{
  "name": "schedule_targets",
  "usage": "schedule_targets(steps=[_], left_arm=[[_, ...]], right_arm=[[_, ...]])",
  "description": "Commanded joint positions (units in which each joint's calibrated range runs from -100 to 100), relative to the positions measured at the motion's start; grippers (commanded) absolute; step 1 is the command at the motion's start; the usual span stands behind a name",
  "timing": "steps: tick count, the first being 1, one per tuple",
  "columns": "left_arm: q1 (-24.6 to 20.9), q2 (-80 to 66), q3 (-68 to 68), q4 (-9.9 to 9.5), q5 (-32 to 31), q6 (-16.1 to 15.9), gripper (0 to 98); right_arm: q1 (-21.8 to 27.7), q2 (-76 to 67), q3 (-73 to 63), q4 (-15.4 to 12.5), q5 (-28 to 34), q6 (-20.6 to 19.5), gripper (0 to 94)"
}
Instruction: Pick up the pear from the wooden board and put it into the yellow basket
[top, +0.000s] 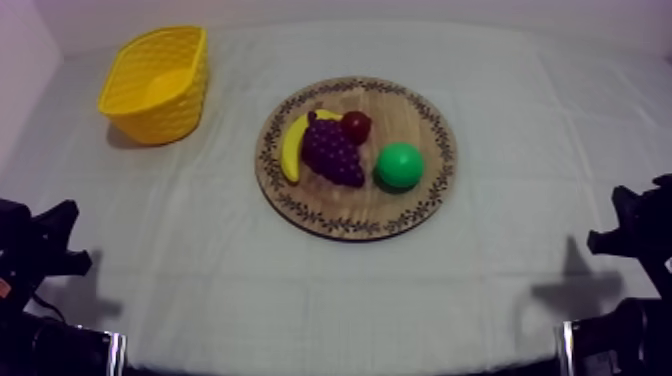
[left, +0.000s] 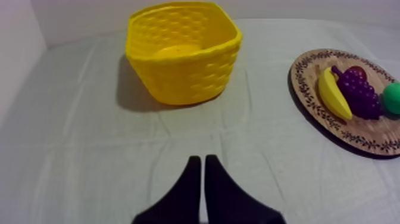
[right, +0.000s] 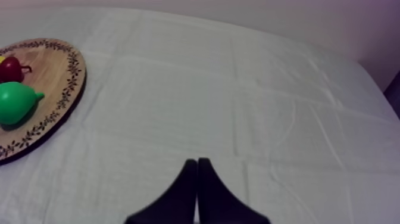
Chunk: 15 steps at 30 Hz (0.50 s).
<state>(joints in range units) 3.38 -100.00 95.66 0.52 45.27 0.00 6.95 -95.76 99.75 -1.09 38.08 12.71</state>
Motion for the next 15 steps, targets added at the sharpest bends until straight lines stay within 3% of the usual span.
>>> schedule_targets(steps=[1, 15], left_arm=[[-0.09, 0.00, 0.44, -3.43, -0.55, 2.86, 0.1], [-0.09, 0.00, 0.44, -3.27, -0.55, 2.56, 0.1]], right_arm=[[0.02, 0.01, 0.03, 0.00, 0.06, 0.01, 0.3], [0.02, 0.01, 0.03, 0.00, 0.06, 0.01, 0.3]])
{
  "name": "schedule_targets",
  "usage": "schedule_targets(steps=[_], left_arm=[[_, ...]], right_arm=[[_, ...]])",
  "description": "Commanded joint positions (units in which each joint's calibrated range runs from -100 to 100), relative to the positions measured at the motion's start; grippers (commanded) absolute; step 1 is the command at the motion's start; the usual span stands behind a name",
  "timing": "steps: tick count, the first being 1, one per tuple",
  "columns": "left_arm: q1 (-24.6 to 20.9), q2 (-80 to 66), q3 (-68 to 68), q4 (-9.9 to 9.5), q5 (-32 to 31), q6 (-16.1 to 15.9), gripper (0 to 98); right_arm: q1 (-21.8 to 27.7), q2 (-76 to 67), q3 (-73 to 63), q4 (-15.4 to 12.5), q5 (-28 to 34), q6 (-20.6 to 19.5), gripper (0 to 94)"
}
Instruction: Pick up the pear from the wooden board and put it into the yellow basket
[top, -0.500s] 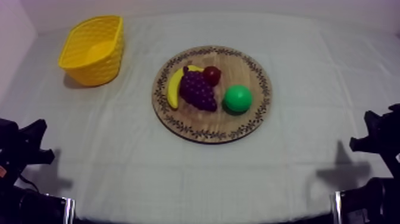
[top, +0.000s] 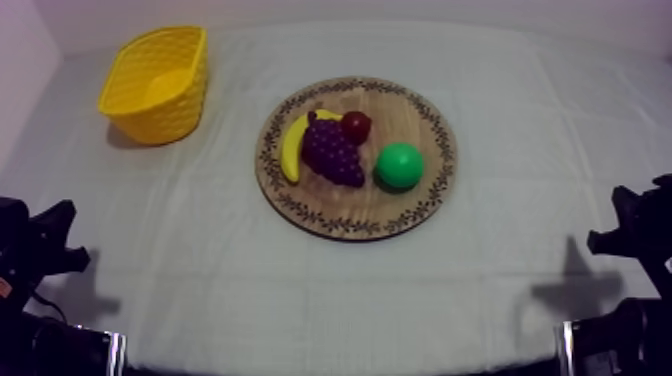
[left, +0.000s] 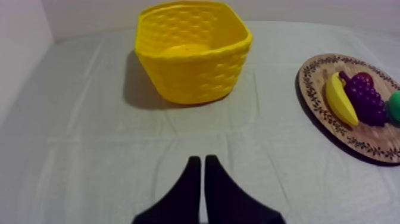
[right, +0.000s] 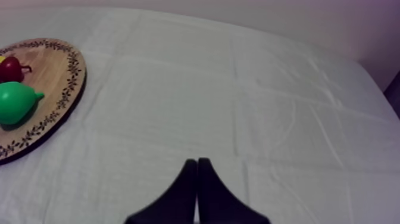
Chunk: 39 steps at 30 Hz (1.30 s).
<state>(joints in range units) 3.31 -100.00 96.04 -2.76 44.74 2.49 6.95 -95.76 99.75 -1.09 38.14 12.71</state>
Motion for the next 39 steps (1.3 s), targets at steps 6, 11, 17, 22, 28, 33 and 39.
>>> schedule_targets(steps=[6, 11, 17, 22, 28, 33, 39], left_arm=[[0.60, 4.08, -1.59, -0.16, -0.34, 1.74, 0.1], [2.31, 13.32, -9.89, -0.41, -1.03, 2.37, 0.1], [5.66, 27.12, -26.87, -0.29, 0.13, 2.80, 0.1], [10.10, 37.97, -41.62, -0.24, 4.22, 4.31, 0.1], [17.16, 48.92, -55.25, -1.67, 8.99, 7.00, 0.1], [22.47, 57.49, -63.29, -2.80, 12.15, 8.91, 0.1], [27.51, 68.73, -70.66, -3.27, 13.66, 11.86, 0.1]], right_arm=[[0.02, 0.01, 0.03, 0.00, 0.00, 0.01, 0.3], [0.02, 0.01, 0.03, 0.00, 0.00, 0.01, 0.3], [0.02, 0.01, 0.03, 0.00, 0.00, 0.03, 0.3], [0.02, 0.01, 0.03, 0.00, 0.00, 0.02, 0.3], [0.02, 0.01, 0.03, 0.00, 0.00, 0.01, 0.3], [0.02, 0.01, 0.03, 0.00, 0.00, 0.01, 0.3], [0.02, 0.01, 0.03, 0.00, 0.00, 0.01, 0.3]])
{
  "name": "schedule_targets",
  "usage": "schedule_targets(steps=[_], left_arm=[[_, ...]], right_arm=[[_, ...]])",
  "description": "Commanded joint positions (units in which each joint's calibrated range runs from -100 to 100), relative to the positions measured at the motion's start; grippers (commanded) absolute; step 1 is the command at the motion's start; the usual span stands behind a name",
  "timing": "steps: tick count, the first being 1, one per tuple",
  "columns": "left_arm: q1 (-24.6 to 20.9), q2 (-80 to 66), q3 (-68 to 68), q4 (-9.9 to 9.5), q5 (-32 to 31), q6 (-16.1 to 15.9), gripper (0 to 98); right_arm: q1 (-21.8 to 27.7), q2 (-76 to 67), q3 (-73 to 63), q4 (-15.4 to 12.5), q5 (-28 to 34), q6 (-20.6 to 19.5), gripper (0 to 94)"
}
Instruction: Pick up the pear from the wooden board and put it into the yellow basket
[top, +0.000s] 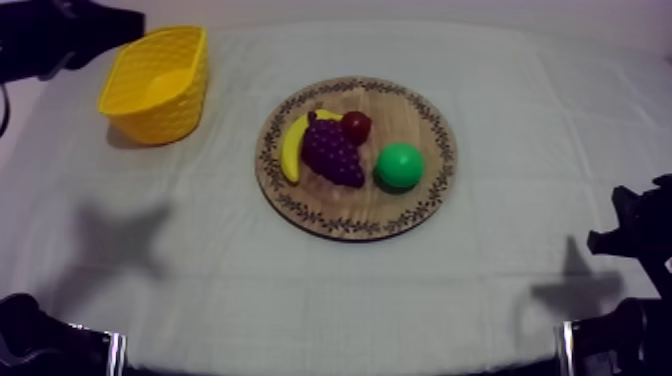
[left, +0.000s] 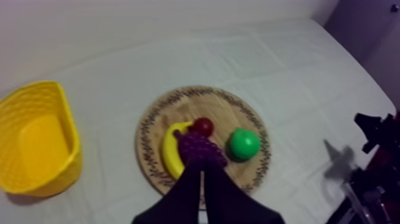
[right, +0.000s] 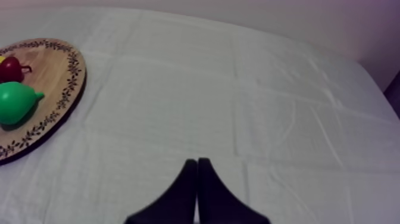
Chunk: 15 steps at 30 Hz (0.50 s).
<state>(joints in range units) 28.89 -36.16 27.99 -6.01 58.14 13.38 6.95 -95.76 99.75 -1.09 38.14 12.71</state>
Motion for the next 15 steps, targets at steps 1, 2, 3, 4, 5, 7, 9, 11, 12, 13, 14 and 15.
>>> schedule_targets(steps=[1, 2, 3, 4, 5, 7, 9, 11, 12, 13, 14, 15], left_arm=[[2.66, 6.73, -3.65, -0.08, 0.62, 1.79, 0.2], [3.35, 8.54, -4.56, -0.08, 0.98, 2.58, 0.2], [3.96, 10.30, -5.36, 0.00, 1.30, 3.36, 0.2], [4.50, 12.00, -5.99, 0.14, 1.57, 4.12, 0.2], [4.94, 13.65, -6.56, 0.37, 1.76, 4.77, 0.2], [5.59, 16.84, -7.57, 1.11, 1.76, 5.58, 0.2], [6.01, 19.95, -8.50, 2.13, 1.33, 5.85, 0.2], [6.33, 22.99, -9.47, 3.29, 0.73, 5.83, 0.1], [6.50, 24.52, -10.04, 3.87, 0.44, 5.79, 0.1], [6.69, 26.06, -10.64, 4.41, 0.17, 5.73, 0.1], [6.88, 27.60, -11.32, 4.90, -0.05, 5.70, 0.1], [7.11, 29.17, -12.04, 5.33, -0.22, 5.70, 0.1]], right_arm=[[0.02, 0.01, 0.03, 0.00, 0.00, 0.01, 0.3], [0.02, 0.01, 0.03, 0.00, 0.00, 0.01, 0.3], [0.02, 0.01, 0.03, 0.00, 0.00, 0.03, 0.3], [0.02, 0.01, 0.03, 0.00, 0.00, 0.04, 0.3], [0.02, 0.01, 0.03, 0.00, 0.00, 0.03, 0.3], [0.02, 0.01, 0.03, 0.00, 0.00, 0.02, 0.3], [0.02, 0.01, 0.03, 0.00, 0.00, 0.02, 0.3], [0.02, 0.01, 0.03, 0.00, 0.00, 0.01, 0.3], [0.02, 0.01, 0.03, 0.00, 0.00, 0.01, 0.3], [0.02, 0.01, 0.03, 0.00, 0.00, 0.01, 0.3], [0.02, 0.01, 0.03, 0.00, 0.00, 0.01, 0.3], [-0.01, 0.01, 0.03, 0.00, 0.00, 0.01, 0.3]])
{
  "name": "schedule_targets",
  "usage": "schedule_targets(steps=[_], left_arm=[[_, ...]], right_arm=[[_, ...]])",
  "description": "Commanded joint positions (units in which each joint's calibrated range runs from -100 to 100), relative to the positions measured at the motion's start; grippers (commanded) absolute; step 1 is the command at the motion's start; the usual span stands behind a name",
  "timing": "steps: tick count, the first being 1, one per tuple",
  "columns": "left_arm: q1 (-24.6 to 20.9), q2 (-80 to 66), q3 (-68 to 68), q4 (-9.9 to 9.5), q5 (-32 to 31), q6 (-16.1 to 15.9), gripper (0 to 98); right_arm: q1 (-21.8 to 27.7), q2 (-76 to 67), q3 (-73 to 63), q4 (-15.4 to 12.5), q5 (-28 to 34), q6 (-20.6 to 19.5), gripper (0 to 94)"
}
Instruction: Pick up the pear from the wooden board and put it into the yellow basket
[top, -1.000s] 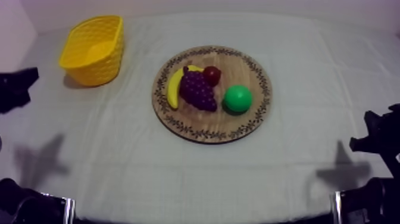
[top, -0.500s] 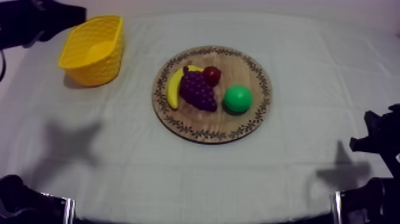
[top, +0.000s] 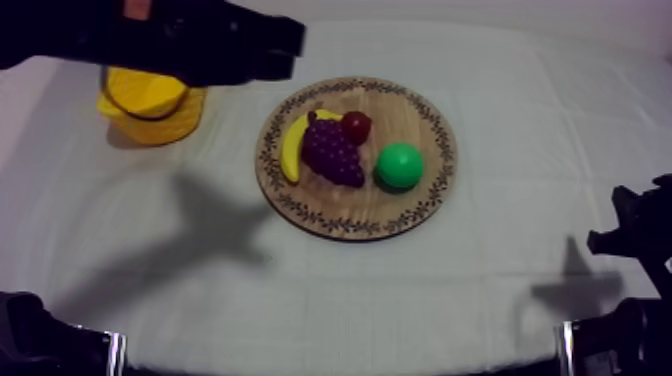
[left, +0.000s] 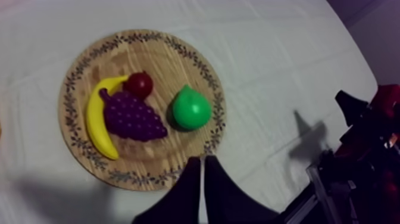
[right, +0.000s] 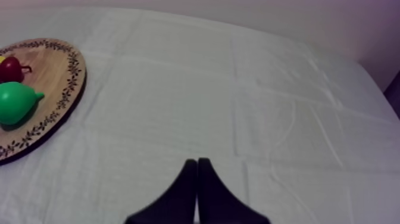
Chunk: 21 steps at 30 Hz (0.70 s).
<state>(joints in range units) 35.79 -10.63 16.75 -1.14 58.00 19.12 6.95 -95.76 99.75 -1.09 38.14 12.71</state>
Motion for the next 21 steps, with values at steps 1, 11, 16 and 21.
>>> schedule_targets(steps=[1, 11, 16, 21], left_arm=[[0.41, 5.24, -1.56, 0.87, -0.20, -0.06, 0.2], [0.96, 16.44, -7.55, 3.38, 1.11, -0.42, 0.7], [0.67, 18.09, -7.79, 3.60, 0.87, -0.34, 12.5], [0.65, 18.27, -6.67, 3.65, -1.81, -1.15, 72.0]], right_arm=[[-0.02, 0.01, 0.03, 0.00, 0.00, 0.01, 0.3], [-0.06, 0.01, 0.03, 0.00, 0.00, 0.01, 0.3], [-0.06, 0.01, 0.03, 0.00, 0.00, 0.01, 0.3], [-0.06, 0.01, 0.03, 0.00, 0.00, 0.01, 0.3]])
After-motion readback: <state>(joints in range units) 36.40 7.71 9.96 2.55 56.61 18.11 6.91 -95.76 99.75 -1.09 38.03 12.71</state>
